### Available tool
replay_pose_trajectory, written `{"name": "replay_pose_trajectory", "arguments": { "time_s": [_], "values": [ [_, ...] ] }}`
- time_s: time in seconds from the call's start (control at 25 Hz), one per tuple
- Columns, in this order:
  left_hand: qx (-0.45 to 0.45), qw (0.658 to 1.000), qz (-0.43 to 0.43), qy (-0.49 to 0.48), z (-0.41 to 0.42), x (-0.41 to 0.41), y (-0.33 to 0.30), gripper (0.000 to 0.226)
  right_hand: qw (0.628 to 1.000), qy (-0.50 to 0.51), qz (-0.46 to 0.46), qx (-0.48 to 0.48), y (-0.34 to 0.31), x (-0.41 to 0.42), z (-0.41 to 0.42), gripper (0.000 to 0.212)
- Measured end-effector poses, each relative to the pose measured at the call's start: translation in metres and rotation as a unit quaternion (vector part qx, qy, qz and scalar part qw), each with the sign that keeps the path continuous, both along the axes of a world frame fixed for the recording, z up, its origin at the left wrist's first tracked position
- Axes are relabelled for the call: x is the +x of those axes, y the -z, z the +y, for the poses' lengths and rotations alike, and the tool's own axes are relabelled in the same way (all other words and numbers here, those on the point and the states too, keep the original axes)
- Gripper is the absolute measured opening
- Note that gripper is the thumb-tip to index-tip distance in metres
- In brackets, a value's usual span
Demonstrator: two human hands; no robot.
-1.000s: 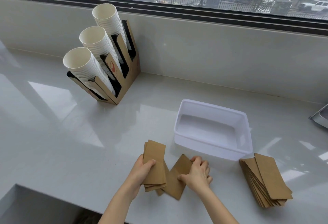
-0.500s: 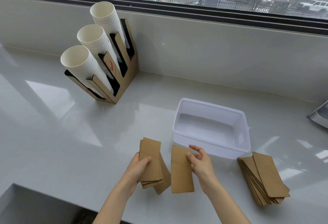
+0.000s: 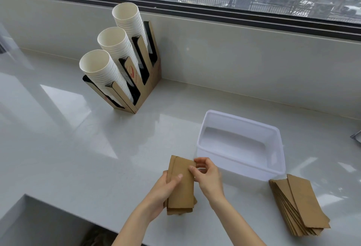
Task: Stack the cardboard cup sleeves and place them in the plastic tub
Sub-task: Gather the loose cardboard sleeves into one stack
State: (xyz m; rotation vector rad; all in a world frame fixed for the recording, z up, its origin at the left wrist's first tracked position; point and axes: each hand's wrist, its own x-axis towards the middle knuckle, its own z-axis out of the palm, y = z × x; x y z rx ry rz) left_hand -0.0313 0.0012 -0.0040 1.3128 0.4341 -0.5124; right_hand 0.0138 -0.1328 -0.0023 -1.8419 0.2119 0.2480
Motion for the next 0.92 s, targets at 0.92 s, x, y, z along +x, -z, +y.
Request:
{"name": "replay_pose_trajectory", "arguments": {
  "time_s": [0.92],
  "values": [
    [0.029,0.978,0.023,-0.207,0.051,-0.008,0.007,0.022,0.927,-0.137,0.084,-0.338,0.029,-0.014,0.03,0.047]
  ]
}}
